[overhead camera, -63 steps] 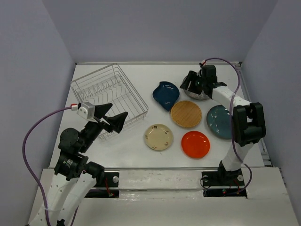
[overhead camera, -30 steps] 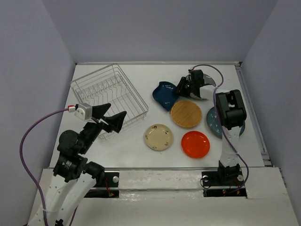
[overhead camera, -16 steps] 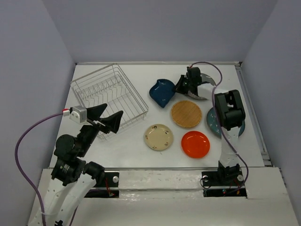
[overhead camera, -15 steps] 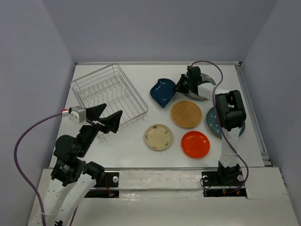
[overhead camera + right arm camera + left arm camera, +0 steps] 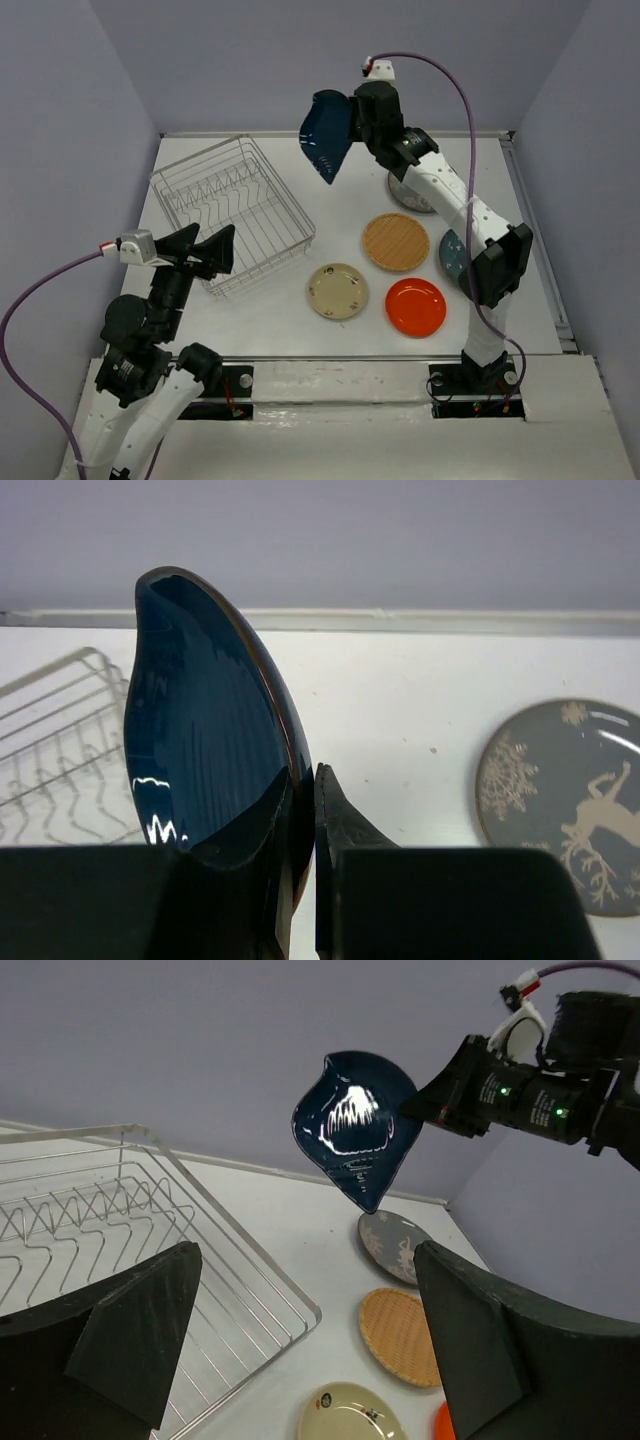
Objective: Load the plates into the dish rack
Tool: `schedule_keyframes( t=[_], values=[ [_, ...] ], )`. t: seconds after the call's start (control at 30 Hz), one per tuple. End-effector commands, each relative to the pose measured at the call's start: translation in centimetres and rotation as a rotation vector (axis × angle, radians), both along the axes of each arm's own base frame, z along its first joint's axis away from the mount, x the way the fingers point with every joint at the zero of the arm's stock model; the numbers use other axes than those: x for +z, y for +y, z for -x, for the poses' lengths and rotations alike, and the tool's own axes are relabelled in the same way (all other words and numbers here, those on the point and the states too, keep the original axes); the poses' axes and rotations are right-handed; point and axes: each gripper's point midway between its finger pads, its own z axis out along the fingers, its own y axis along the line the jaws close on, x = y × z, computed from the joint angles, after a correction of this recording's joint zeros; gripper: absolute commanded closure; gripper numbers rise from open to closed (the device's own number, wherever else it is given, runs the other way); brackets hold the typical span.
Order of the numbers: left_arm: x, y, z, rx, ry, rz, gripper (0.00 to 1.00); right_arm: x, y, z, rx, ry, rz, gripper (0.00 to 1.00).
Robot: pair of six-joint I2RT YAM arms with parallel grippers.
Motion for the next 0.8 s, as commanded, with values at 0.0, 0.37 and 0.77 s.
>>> schedule_keyframes(
  t=[0.0, 0.37, 0.77],
  values=[
    [2.0, 2.3, 0.8, 0.09, -0.008, 0.068, 0.01, 9.6, 2.6, 2.5, -0.101, -0.221, 0.049, 0.93],
    [-0.2, 2.7, 1.1, 0.107, 0.029, 0.045, 0.01, 12.5, 11.7, 2.8, -0.232, -0.501, 0.127, 0.93],
    [-1.1, 1.5, 0.0, 0.083, 0.051, 0.02, 0.01, 9.8, 16.2, 1.4, -0.195, -0.605, 0.122, 0.93]
  ],
)
